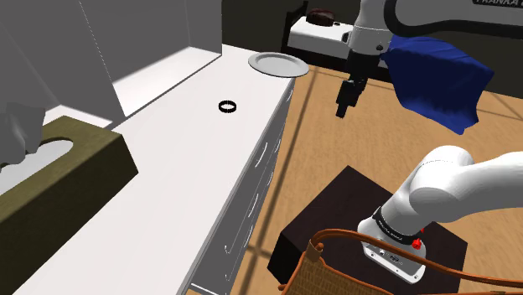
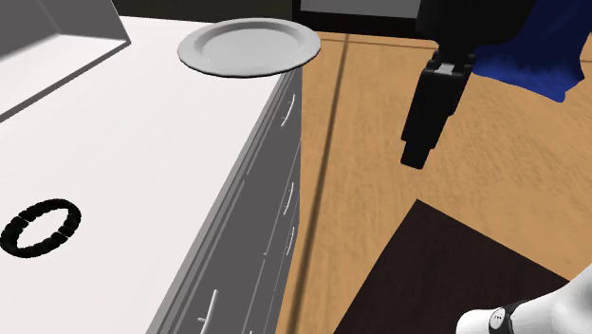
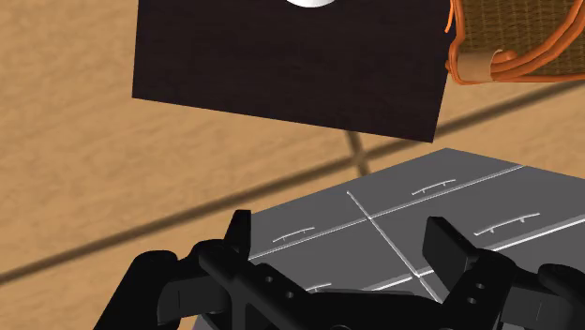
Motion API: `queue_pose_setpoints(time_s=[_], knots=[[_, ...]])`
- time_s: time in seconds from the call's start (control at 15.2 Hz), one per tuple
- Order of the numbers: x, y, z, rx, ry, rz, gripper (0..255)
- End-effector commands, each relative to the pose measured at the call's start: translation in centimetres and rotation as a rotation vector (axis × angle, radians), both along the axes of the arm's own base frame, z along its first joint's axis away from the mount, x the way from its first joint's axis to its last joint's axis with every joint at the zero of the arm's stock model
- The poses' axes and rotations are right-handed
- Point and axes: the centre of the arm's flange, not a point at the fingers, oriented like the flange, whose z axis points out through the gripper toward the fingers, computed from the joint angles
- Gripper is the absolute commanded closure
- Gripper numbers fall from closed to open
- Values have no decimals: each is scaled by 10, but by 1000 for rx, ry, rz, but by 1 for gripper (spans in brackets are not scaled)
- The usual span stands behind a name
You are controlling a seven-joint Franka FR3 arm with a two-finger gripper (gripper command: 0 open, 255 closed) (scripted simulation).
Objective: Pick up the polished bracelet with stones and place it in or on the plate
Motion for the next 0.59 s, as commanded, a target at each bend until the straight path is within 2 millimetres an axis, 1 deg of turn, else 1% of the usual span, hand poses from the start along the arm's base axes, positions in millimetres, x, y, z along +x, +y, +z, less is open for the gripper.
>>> queue_pose_setpoints(time_s=[0.0, 0.53], knots=[[0, 0, 0, 0, 0, 0, 0], [47, 91, 22, -5, -31, 15, 0]])
